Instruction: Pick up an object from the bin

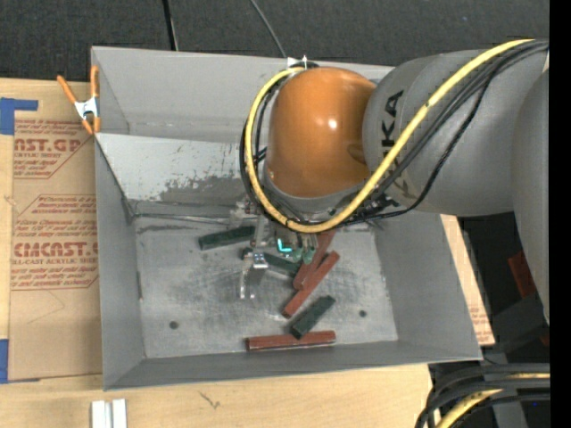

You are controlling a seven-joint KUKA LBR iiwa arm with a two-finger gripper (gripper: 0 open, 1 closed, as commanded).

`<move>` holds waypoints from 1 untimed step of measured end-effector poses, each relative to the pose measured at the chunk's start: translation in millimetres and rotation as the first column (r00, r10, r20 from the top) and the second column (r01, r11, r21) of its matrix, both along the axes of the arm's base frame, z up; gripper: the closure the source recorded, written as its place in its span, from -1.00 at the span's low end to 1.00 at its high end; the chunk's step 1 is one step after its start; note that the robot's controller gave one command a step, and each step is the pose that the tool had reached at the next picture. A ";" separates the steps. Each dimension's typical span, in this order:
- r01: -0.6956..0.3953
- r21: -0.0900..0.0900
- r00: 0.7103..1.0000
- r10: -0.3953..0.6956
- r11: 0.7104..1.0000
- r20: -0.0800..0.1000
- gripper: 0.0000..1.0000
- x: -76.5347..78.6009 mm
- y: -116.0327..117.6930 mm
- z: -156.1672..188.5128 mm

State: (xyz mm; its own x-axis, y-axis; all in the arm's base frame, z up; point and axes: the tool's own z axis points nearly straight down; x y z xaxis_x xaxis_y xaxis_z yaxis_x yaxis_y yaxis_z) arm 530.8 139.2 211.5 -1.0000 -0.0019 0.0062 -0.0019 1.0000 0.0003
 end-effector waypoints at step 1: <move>0.001 0.001 1.000 -0.001 1.000 0.007 -1.00 1.8 -0.7 3.6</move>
Offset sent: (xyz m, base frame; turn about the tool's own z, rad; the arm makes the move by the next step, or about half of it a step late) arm 0.0398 -0.0578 -0.1415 -0.2951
